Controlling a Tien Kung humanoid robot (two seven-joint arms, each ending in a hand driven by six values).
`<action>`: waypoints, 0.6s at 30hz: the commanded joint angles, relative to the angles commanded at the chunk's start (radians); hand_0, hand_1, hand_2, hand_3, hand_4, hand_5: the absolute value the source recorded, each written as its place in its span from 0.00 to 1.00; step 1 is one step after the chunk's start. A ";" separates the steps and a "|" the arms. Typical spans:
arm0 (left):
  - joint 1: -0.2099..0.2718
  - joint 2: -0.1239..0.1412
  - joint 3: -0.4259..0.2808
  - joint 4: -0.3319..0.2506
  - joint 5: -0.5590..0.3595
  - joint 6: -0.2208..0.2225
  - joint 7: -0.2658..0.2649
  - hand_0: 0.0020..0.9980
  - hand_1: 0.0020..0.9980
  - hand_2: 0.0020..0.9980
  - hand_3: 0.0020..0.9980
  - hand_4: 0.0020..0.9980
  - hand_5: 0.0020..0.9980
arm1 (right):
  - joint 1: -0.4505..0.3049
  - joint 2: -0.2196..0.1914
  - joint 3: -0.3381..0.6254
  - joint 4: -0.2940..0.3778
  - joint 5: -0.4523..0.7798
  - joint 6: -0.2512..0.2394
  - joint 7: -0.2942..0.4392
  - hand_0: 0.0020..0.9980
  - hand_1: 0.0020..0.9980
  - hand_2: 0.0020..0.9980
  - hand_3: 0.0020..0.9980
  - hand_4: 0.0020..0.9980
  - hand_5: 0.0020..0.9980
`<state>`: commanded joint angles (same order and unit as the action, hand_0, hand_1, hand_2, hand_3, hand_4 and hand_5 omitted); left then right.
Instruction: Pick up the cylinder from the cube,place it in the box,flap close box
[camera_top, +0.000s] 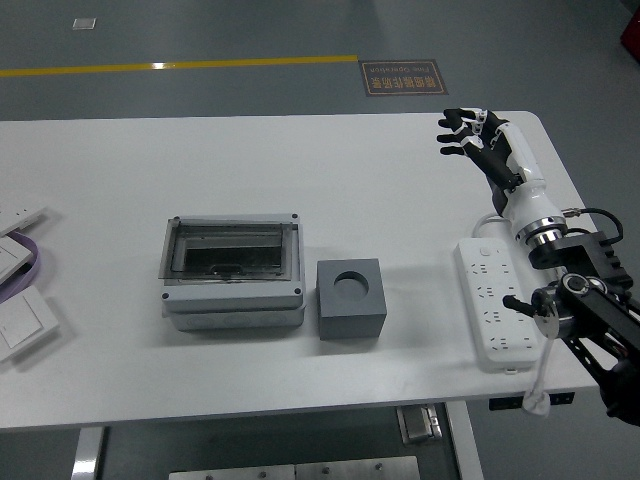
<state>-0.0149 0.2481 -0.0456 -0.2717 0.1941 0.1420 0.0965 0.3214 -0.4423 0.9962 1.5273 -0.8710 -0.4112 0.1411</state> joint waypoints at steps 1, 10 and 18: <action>0.001 0.000 0.001 0.000 -0.001 0.000 0.001 0.58 0.57 0.55 0.61 0.65 0.19 | 0.001 0.000 0.001 -0.001 0.000 0.001 0.000 0.55 0.56 0.62 0.60 0.83 0.58; 0.001 0.000 -0.001 0.000 0.001 0.000 0.002 0.58 0.57 0.55 0.61 0.65 0.20 | 0.003 0.001 0.003 -0.011 0.009 0.015 0.008 0.57 0.56 0.62 0.60 0.83 0.58; 0.004 0.000 0.001 0.000 -0.001 -0.001 0.003 0.58 0.57 0.55 0.61 0.65 0.20 | 0.000 0.001 0.006 -0.018 0.012 0.039 0.008 0.58 0.55 0.61 0.60 0.83 0.57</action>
<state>-0.0111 0.2480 -0.0446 -0.2716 0.1928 0.1411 0.0993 0.3211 -0.4417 1.0018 1.5096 -0.8586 -0.3720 0.1495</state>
